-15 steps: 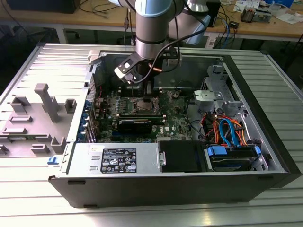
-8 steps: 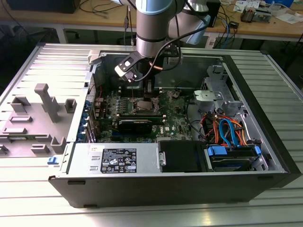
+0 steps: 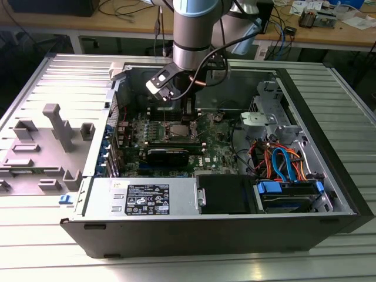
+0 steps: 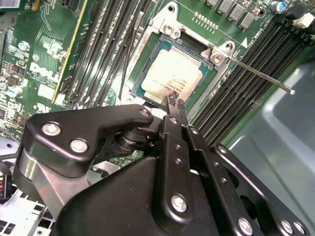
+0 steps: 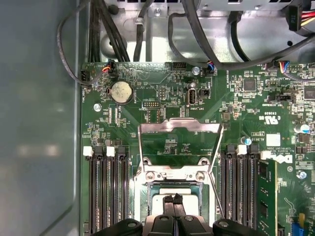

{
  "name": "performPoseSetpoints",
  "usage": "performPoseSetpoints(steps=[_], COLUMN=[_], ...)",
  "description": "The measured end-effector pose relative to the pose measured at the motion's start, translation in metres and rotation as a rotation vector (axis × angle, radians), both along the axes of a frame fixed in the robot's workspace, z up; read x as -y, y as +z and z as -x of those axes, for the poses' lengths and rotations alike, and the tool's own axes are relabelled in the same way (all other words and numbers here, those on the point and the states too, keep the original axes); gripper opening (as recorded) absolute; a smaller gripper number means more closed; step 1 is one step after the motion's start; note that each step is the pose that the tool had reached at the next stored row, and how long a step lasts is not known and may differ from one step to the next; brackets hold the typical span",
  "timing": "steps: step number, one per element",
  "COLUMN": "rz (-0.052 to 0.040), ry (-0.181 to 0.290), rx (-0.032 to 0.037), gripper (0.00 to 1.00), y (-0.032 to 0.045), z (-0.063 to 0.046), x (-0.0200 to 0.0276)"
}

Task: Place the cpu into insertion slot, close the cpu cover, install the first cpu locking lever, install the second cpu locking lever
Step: 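Close the cpu cover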

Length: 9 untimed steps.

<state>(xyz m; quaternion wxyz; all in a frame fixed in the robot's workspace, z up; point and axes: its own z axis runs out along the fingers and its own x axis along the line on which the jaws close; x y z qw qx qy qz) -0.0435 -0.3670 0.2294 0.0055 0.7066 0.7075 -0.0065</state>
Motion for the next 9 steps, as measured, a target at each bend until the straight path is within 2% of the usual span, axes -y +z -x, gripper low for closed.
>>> performPoseSetpoints(steps=[3,7,9], rz=[0.0061,0.0105,0.0122], ry=[0.0,0.0,0.0], rx=[0.0,0.0,0.0], gripper=[0.11,0.11,0.11], y=[0.0074,0.0089,0.0089], z=[0.0,-0.001,-0.0073], x=[-0.0001,-0.0005,-0.0011])
